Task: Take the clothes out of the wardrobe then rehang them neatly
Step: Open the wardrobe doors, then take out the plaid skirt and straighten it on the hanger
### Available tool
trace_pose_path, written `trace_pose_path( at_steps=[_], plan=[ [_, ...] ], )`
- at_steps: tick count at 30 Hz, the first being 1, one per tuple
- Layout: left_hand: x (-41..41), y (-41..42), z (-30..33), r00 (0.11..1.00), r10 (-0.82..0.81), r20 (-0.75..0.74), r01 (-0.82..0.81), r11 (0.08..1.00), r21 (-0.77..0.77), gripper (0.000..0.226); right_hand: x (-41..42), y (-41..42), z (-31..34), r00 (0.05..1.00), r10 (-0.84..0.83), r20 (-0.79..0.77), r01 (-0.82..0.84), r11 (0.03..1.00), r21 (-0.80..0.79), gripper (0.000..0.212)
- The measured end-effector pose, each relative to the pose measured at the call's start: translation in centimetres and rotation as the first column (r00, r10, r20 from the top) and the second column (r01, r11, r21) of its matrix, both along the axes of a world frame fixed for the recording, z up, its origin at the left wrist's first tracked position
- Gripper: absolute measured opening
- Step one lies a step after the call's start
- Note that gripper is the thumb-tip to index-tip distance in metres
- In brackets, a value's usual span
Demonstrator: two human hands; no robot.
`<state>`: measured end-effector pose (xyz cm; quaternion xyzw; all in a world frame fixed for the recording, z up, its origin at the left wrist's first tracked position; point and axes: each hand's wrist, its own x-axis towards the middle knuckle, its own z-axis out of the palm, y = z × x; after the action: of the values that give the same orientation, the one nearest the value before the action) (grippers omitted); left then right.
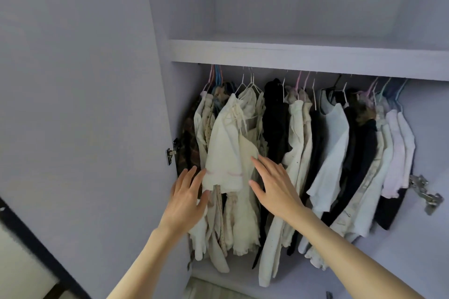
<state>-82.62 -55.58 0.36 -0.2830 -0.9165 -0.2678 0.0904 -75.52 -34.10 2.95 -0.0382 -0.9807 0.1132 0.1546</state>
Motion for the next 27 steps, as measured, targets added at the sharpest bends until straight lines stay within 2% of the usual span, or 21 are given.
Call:
trace_pose_path(
  at_steps=[10, 15, 19, 21, 23, 27],
  plan=[
    [-14.2, 7.3, 1.8, 0.989, 0.101, -0.106, -0.099, 0.995, 0.025, 0.050, -13.6, 6.3, 1.4, 0.992, 0.113, -0.059, -0.115, 0.993, -0.031, 0.054],
    [-20.4, 10.4, 3.6, 0.971, 0.189, -0.144, -0.186, 0.982, 0.035, 0.052, -21.5, 8.1, 3.2, 0.977, 0.204, -0.066, -0.199, 0.977, 0.071, 0.055],
    [-24.1, 11.8, 3.4, 0.942, 0.328, -0.068, -0.327, 0.944, 0.032, 0.057, -26.4, 7.6, 4.0, 0.955, 0.279, -0.097, -0.267, 0.956, 0.118, 0.083],
    [-25.2, 12.1, 3.6, 0.924, 0.382, 0.029, -0.383, 0.920, 0.083, 0.058, -28.2, 7.6, 3.9, 0.945, 0.310, -0.105, -0.296, 0.946, 0.128, 0.092],
    [-26.2, 12.1, 3.9, 0.919, 0.374, 0.125, -0.386, 0.917, 0.096, 0.056, -29.1, 8.0, 3.4, 0.943, 0.316, -0.105, -0.306, 0.947, 0.096, 0.096],
    [-27.3, 11.8, 4.3, 0.941, 0.293, 0.167, -0.309, 0.948, 0.073, 0.047, -28.9, 9.0, 2.6, 0.935, 0.318, -0.157, -0.325, 0.945, -0.024, 0.094]
  ],
)
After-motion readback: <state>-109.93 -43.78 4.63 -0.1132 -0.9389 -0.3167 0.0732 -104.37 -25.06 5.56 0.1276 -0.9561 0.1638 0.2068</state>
